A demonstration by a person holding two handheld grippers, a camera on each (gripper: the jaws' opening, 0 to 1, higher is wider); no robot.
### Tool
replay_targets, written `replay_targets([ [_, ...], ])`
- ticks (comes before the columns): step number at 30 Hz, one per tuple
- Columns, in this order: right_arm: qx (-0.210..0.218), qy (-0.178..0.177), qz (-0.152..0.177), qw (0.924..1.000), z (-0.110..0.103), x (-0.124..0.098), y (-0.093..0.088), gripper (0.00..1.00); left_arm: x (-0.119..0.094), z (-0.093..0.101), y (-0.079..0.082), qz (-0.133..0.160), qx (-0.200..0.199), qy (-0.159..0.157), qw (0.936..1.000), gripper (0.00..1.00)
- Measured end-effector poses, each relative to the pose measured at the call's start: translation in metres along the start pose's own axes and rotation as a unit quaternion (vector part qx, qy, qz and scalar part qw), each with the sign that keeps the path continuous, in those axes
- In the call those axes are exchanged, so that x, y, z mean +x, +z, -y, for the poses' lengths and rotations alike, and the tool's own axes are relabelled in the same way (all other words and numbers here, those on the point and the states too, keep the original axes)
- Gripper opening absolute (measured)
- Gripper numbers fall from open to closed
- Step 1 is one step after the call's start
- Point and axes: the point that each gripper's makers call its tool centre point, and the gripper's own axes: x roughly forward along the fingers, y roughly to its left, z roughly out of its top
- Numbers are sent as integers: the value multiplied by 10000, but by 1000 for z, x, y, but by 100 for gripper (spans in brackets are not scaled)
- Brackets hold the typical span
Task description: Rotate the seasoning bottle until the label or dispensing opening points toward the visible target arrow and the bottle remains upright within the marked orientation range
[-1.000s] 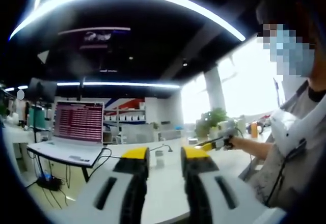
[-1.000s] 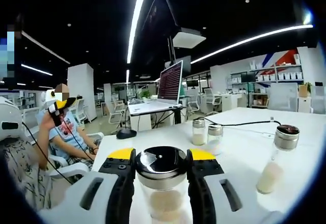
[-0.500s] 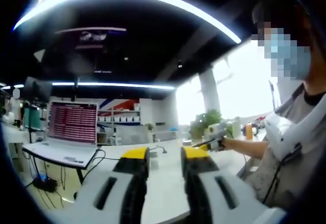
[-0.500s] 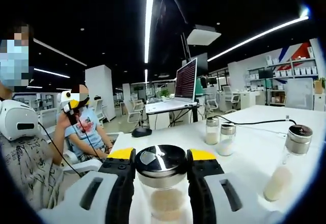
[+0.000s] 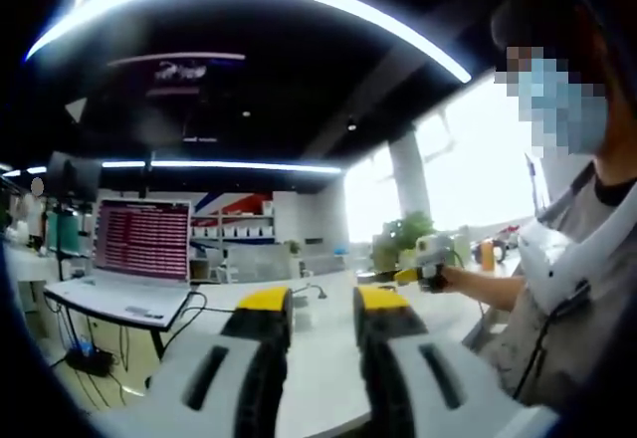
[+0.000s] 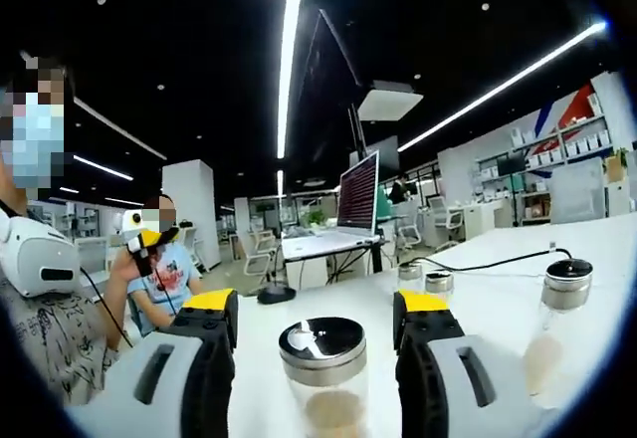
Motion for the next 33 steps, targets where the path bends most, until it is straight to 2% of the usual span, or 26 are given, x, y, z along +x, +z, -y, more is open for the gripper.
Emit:
replay_targets([
  [4, -4, -159, -59, 9999, -6, -2, -2, 66, 0, 1, 0, -1, 17, 0, 10000, 26],
  [7, 122, -485, -65, 9987, -3, -4, -3, 65, 0, 1, 0, -3, 37, 15, 10000, 26],
  [12, 91, -643, -198, 9977, -8, -4, -15, 55, 1, -2, 0, -2, 44, 89, 10000, 26],
  [18, -32, -1387, -32, 9903, 5, -3, -17, 54, 3, 0, 0, 6, 23, 59, 10000, 26],
  [21, -172, -1477, -152, 9888, 4, 3, -24, 54, 4, 1, -1, -19, 38, 42, 10000, 26],
  [24, -295, -1467, -358, 9881, 3, 8, -32, 48, 4, 1, -1, -22, 36, 35, 10000, 26],
  [27, -346, -1501, -366, 9874, 3, 8, -33, 47, 4, 1, -2, -31, 35, 44, 10000, 26],
  [31, -387, -1586, -377, 9859, 10, 4, -33, 38, 3, 0, 0, -12, 45, 61, 10000, 26],
  [33, -268, -1534, -376, 9871, 10, 3, -34, 38, 2, -1, 0, -12, 49, 71, 10000, 26],
])
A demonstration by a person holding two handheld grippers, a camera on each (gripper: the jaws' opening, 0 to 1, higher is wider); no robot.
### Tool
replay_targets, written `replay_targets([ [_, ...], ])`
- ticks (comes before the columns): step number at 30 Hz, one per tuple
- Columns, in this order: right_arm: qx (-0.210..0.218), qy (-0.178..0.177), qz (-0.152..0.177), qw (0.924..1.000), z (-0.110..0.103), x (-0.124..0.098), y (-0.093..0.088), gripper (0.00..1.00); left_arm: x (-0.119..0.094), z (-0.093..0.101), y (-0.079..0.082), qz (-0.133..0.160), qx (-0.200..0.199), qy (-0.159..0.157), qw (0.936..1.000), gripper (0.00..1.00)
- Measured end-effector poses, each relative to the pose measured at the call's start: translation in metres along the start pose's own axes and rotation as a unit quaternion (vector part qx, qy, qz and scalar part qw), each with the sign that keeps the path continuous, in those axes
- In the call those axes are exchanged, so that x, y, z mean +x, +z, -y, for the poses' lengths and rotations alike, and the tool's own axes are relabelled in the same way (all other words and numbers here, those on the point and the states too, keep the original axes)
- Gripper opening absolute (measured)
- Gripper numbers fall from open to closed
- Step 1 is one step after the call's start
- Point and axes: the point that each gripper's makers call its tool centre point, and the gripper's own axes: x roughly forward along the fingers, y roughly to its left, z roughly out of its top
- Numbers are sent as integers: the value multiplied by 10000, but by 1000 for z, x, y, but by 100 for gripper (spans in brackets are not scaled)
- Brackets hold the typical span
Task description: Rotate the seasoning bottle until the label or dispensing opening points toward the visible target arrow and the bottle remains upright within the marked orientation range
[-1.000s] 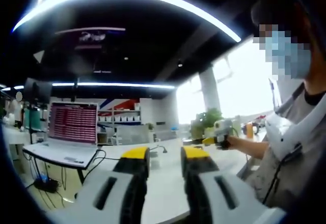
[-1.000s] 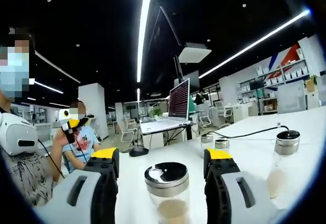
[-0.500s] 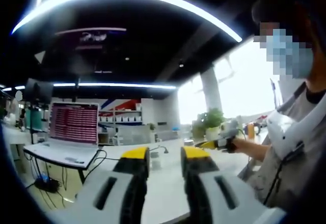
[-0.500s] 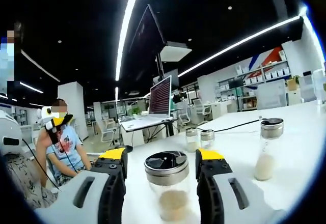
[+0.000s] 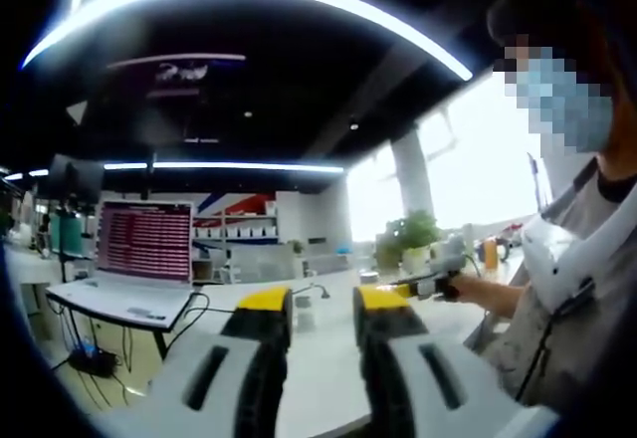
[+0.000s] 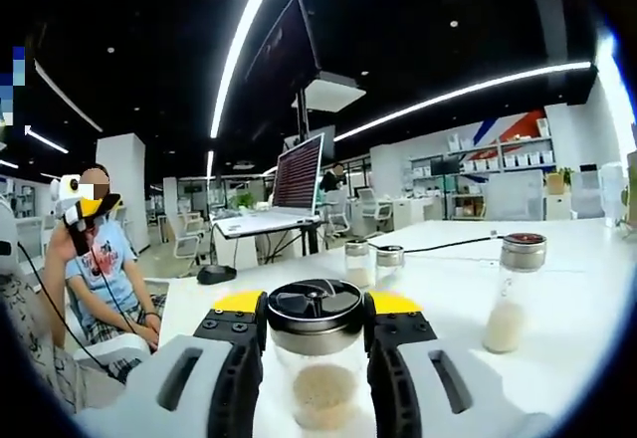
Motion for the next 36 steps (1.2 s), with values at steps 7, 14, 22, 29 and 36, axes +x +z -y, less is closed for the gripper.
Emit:
replay_targets([
  [7, 38, 190, -51, 9998, 2, 0, 1, 38, 3, 4, -2, -54, 14, -62, 10000, 26],
  [14, 51, 378, -123, 9992, 4, 0, 1, 38, 3, 4, -4, -104, 20, -111, 9999, 26],
  [22, 66, 720, -155, 9973, 6, 1, -1, 38, 1, 3, -4, -90, -14, -102, 9999, 26],
  [29, -144, 1095, -199, 9937, 4, -1, -2, 38, -1, 2, -2, -72, -4, -107, 9999, 26],
  [36, -118, 1356, -288, 9903, 2, -1, -3, 37, -3, -1, -2, -37, -45, -67, 10000, 26],
])
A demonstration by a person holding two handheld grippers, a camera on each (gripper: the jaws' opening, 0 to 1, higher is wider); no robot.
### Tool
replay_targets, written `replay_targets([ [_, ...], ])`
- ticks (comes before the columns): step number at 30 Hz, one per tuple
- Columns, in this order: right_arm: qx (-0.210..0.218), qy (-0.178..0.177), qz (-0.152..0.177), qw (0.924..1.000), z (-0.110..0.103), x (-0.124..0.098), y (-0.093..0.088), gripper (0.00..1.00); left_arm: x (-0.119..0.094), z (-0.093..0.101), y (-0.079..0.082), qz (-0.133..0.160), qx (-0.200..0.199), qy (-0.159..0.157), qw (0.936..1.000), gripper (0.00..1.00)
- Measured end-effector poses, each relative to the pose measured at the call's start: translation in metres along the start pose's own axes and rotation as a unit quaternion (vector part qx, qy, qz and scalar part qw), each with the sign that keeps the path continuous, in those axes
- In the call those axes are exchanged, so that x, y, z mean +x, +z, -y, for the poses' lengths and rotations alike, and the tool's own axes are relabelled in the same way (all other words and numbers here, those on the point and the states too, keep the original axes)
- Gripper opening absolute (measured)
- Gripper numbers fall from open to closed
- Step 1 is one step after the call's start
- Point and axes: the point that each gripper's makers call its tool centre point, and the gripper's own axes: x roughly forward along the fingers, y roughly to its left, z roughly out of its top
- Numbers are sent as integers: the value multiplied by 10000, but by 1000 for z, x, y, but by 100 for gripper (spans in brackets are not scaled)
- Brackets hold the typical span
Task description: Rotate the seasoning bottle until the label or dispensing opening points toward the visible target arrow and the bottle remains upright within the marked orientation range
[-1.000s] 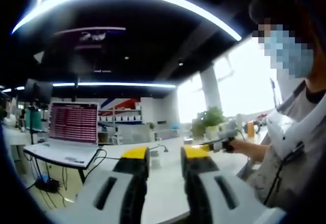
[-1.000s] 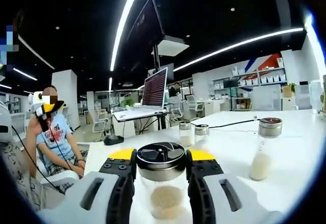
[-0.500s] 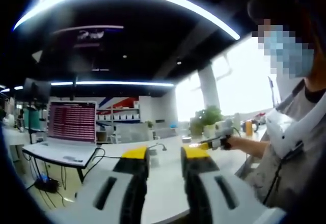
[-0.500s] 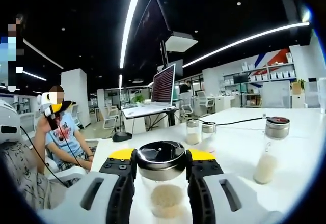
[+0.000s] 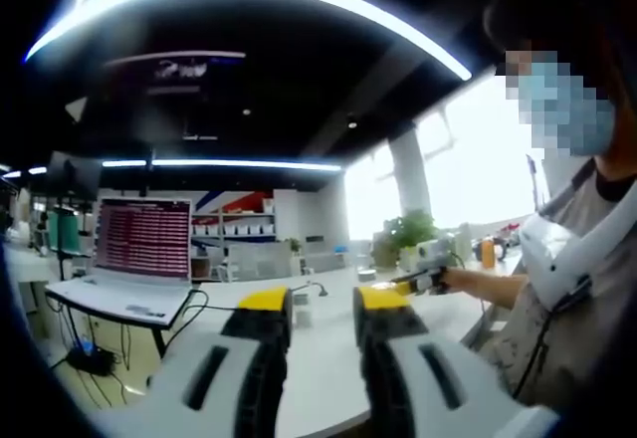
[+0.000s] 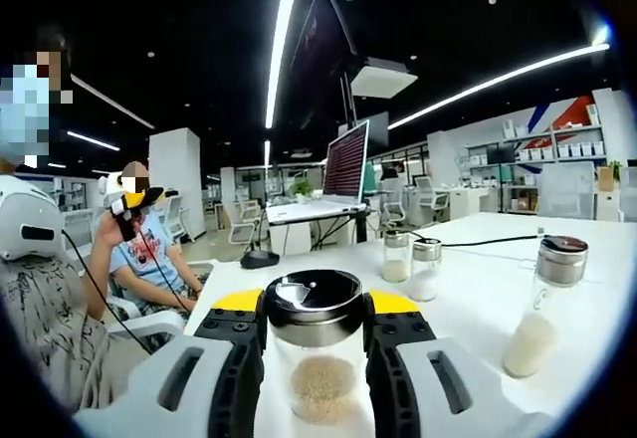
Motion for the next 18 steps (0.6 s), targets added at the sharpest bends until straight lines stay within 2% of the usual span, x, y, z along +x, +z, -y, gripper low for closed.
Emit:
replay_targets([
  [4, 70, 151, -43, 9999, 0, 0, 0, 37, 1, 3, 0, 23, -13, -43, 10000, 26],
  [10, 46, 645, -202, 9977, -4, 1, -1, 37, 0, -1, 0, 47, -23, 17, 10000, 26],
  [14, 54, 1118, -80, 9937, -9, 0, -1, 38, 0, -2, 2, 74, -11, 31, 10000, 26],
  [18, 118, 1256, -14, 9920, -12, 1, -2, 38, 0, 0, 2, 61, -1, -2, 10000, 26],
])
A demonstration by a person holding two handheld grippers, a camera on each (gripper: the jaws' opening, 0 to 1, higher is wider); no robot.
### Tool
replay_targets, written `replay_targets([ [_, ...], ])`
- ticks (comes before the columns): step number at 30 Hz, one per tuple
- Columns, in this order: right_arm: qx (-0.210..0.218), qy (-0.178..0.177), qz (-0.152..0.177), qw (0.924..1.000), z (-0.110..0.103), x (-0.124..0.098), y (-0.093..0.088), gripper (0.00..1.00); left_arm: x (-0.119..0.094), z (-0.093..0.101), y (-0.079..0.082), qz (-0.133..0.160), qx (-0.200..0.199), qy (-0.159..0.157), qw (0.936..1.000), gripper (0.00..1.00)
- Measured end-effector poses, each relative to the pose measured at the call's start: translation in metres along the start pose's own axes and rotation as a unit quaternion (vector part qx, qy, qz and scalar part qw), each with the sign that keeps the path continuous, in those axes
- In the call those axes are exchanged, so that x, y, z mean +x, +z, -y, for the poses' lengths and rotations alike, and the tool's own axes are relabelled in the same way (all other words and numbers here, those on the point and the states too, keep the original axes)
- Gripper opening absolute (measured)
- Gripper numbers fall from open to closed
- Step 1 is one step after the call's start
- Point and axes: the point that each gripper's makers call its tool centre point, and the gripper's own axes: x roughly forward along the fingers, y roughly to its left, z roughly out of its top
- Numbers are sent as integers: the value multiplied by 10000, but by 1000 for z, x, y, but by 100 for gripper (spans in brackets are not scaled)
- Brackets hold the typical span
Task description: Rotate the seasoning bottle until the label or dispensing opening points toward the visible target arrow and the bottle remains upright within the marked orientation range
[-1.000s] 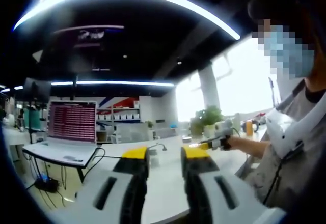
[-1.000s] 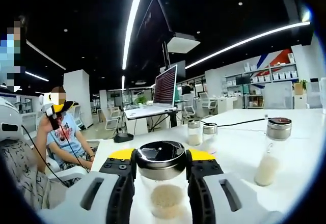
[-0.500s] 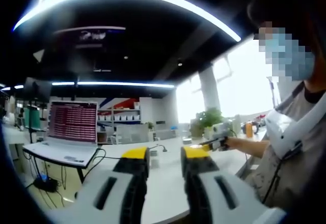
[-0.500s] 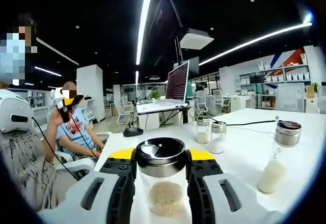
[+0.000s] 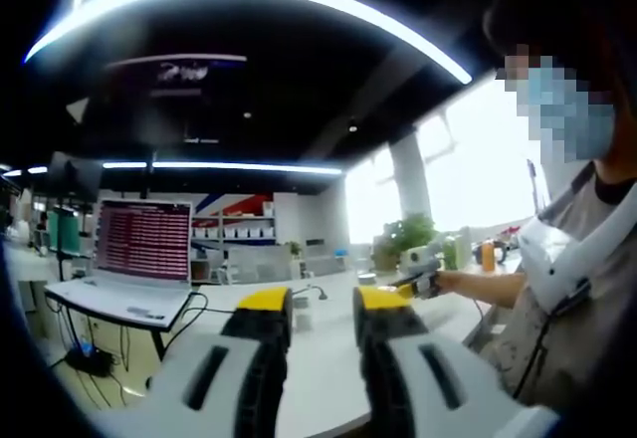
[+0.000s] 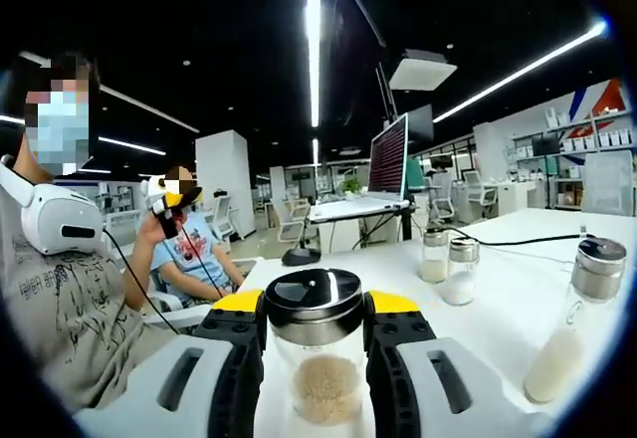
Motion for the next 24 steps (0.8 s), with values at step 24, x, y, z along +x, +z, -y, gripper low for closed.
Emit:
replay_targets([
  [24, 316, -1151, -275, 9925, 1, -10, -15, 50, 0, -4, -2, -54, 64, 144, 9999, 26],
])
